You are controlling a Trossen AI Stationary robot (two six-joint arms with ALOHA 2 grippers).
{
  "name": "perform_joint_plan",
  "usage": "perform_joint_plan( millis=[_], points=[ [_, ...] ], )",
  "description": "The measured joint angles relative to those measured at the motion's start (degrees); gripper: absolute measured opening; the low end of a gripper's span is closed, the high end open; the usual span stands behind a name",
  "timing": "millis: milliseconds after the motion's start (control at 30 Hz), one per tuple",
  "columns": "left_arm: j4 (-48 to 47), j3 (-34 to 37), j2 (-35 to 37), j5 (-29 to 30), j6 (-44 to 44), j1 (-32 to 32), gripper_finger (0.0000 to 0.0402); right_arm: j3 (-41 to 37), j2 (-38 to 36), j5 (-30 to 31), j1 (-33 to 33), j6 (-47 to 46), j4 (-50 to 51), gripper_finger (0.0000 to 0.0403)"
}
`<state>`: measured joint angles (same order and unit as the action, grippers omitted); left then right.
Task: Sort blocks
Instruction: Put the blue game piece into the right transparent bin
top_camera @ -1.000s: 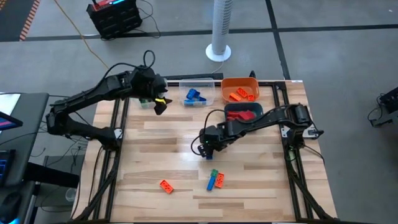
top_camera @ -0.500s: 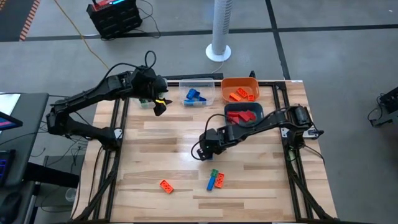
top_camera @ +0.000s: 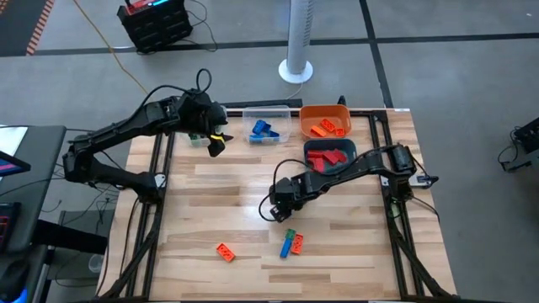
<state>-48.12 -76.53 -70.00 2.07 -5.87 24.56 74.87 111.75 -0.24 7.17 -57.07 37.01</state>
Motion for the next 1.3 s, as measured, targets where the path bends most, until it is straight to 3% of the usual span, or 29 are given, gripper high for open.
perform_joint_plan(
  millis=[467, 667, 833, 1100, 1300],
  points=[
    [-1.3, -0.2, 0.0, 0.0, -1.0, 0.0, 0.0261, 0.7, -0.6, 1.9, -5.8, 13.8, 4.2, 0.0229],
    [-5.5, -0.7, 0.0, -0.2, 0.2, 0.0, 0.0261, 10.0, -1.9, 1.3, -5.2, 16.0, 8.6, 0.0228],
    [-5.9, -0.7, 0.0, -0.2, -0.1, 0.0, 0.0261, 18.1, -1.0, 5.5, -5.5, 38.0, 9.9, 0.0228],
    [-6.2, -0.7, 0.0, -0.2, 2.2, 0.0, 0.0261, 18.4, -0.8, 6.6, -9.6, 88.9, 11.2, 0.0228],
    [-8.6, -0.7, 0.0, -0.2, 10.0, -0.5, 0.0261, 18.2, -0.8, 6.4, -12.7, 104.9, 11.0, 0.0228]
  ],
)
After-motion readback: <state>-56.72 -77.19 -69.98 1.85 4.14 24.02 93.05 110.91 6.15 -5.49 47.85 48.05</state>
